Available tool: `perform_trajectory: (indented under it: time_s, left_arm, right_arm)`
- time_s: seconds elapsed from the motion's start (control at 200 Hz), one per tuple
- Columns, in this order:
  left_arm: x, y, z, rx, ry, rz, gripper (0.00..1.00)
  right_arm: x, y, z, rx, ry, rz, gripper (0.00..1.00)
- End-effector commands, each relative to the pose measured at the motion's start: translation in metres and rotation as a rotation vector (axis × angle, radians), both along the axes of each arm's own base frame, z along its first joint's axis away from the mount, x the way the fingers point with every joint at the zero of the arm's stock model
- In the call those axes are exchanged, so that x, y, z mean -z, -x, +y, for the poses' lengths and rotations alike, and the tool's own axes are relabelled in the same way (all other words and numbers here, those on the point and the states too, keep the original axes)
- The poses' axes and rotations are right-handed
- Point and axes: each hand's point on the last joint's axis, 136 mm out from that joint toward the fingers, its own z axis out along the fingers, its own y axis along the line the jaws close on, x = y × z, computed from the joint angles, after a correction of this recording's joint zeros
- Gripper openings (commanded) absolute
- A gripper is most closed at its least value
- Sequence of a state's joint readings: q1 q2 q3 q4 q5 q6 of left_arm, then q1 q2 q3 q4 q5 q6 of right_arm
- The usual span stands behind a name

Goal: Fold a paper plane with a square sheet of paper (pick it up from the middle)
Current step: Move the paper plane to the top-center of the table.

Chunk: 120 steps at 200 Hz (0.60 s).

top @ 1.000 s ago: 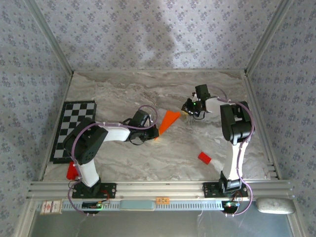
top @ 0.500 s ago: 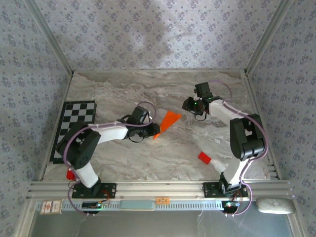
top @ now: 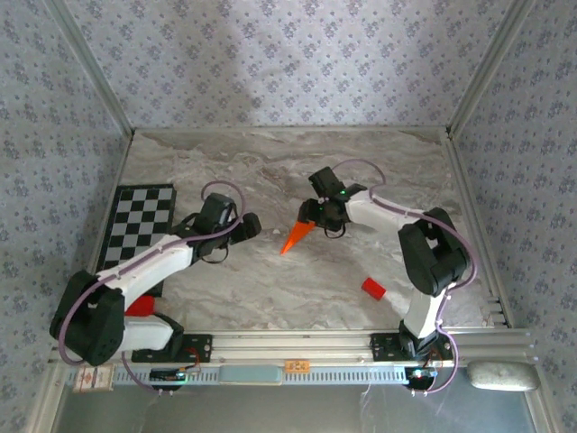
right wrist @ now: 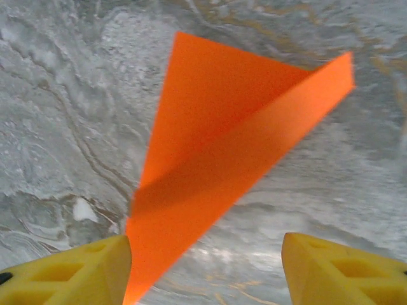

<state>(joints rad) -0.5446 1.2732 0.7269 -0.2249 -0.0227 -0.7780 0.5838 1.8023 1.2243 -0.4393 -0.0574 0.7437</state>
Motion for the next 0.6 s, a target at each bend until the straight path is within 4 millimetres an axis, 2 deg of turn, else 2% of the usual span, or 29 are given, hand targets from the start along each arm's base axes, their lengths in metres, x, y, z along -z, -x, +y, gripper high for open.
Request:
perform_trajectory:
  time_s: [0.0, 0.135, 0.24, 0.405, 0.595]
  left_arm:
    - [0.007, 0.008, 0.03, -0.061, -0.104, 0.006, 0.91]
    - [0.012, 0.012, 0.039, -0.071, -0.121, 0.01, 0.99]
    - [0.014, 0.014, 0.042, -0.07, -0.134, 0.017, 1.0]
    - [0.017, 0.015, 0.044, -0.069, -0.143, 0.025, 1.0]
    - [0.021, 0.015, 0.045, -0.073, -0.148, 0.038, 1.0]
  right_arm:
    - [0.005, -0.005, 0.001, 0.074, 0.081, 0.007, 0.68]
    - [0.012, -0.006, 0.011, 0.074, 0.131, 0.023, 0.71]
    - [0.02, -0.008, 0.015, 0.072, 0.16, 0.043, 0.7]
    - [0.03, 0.002, 0.005, 0.083, 0.224, 0.09, 0.63]
    - [0.019, 0.006, -0.005, 0.109, 0.257, 0.055, 0.54]
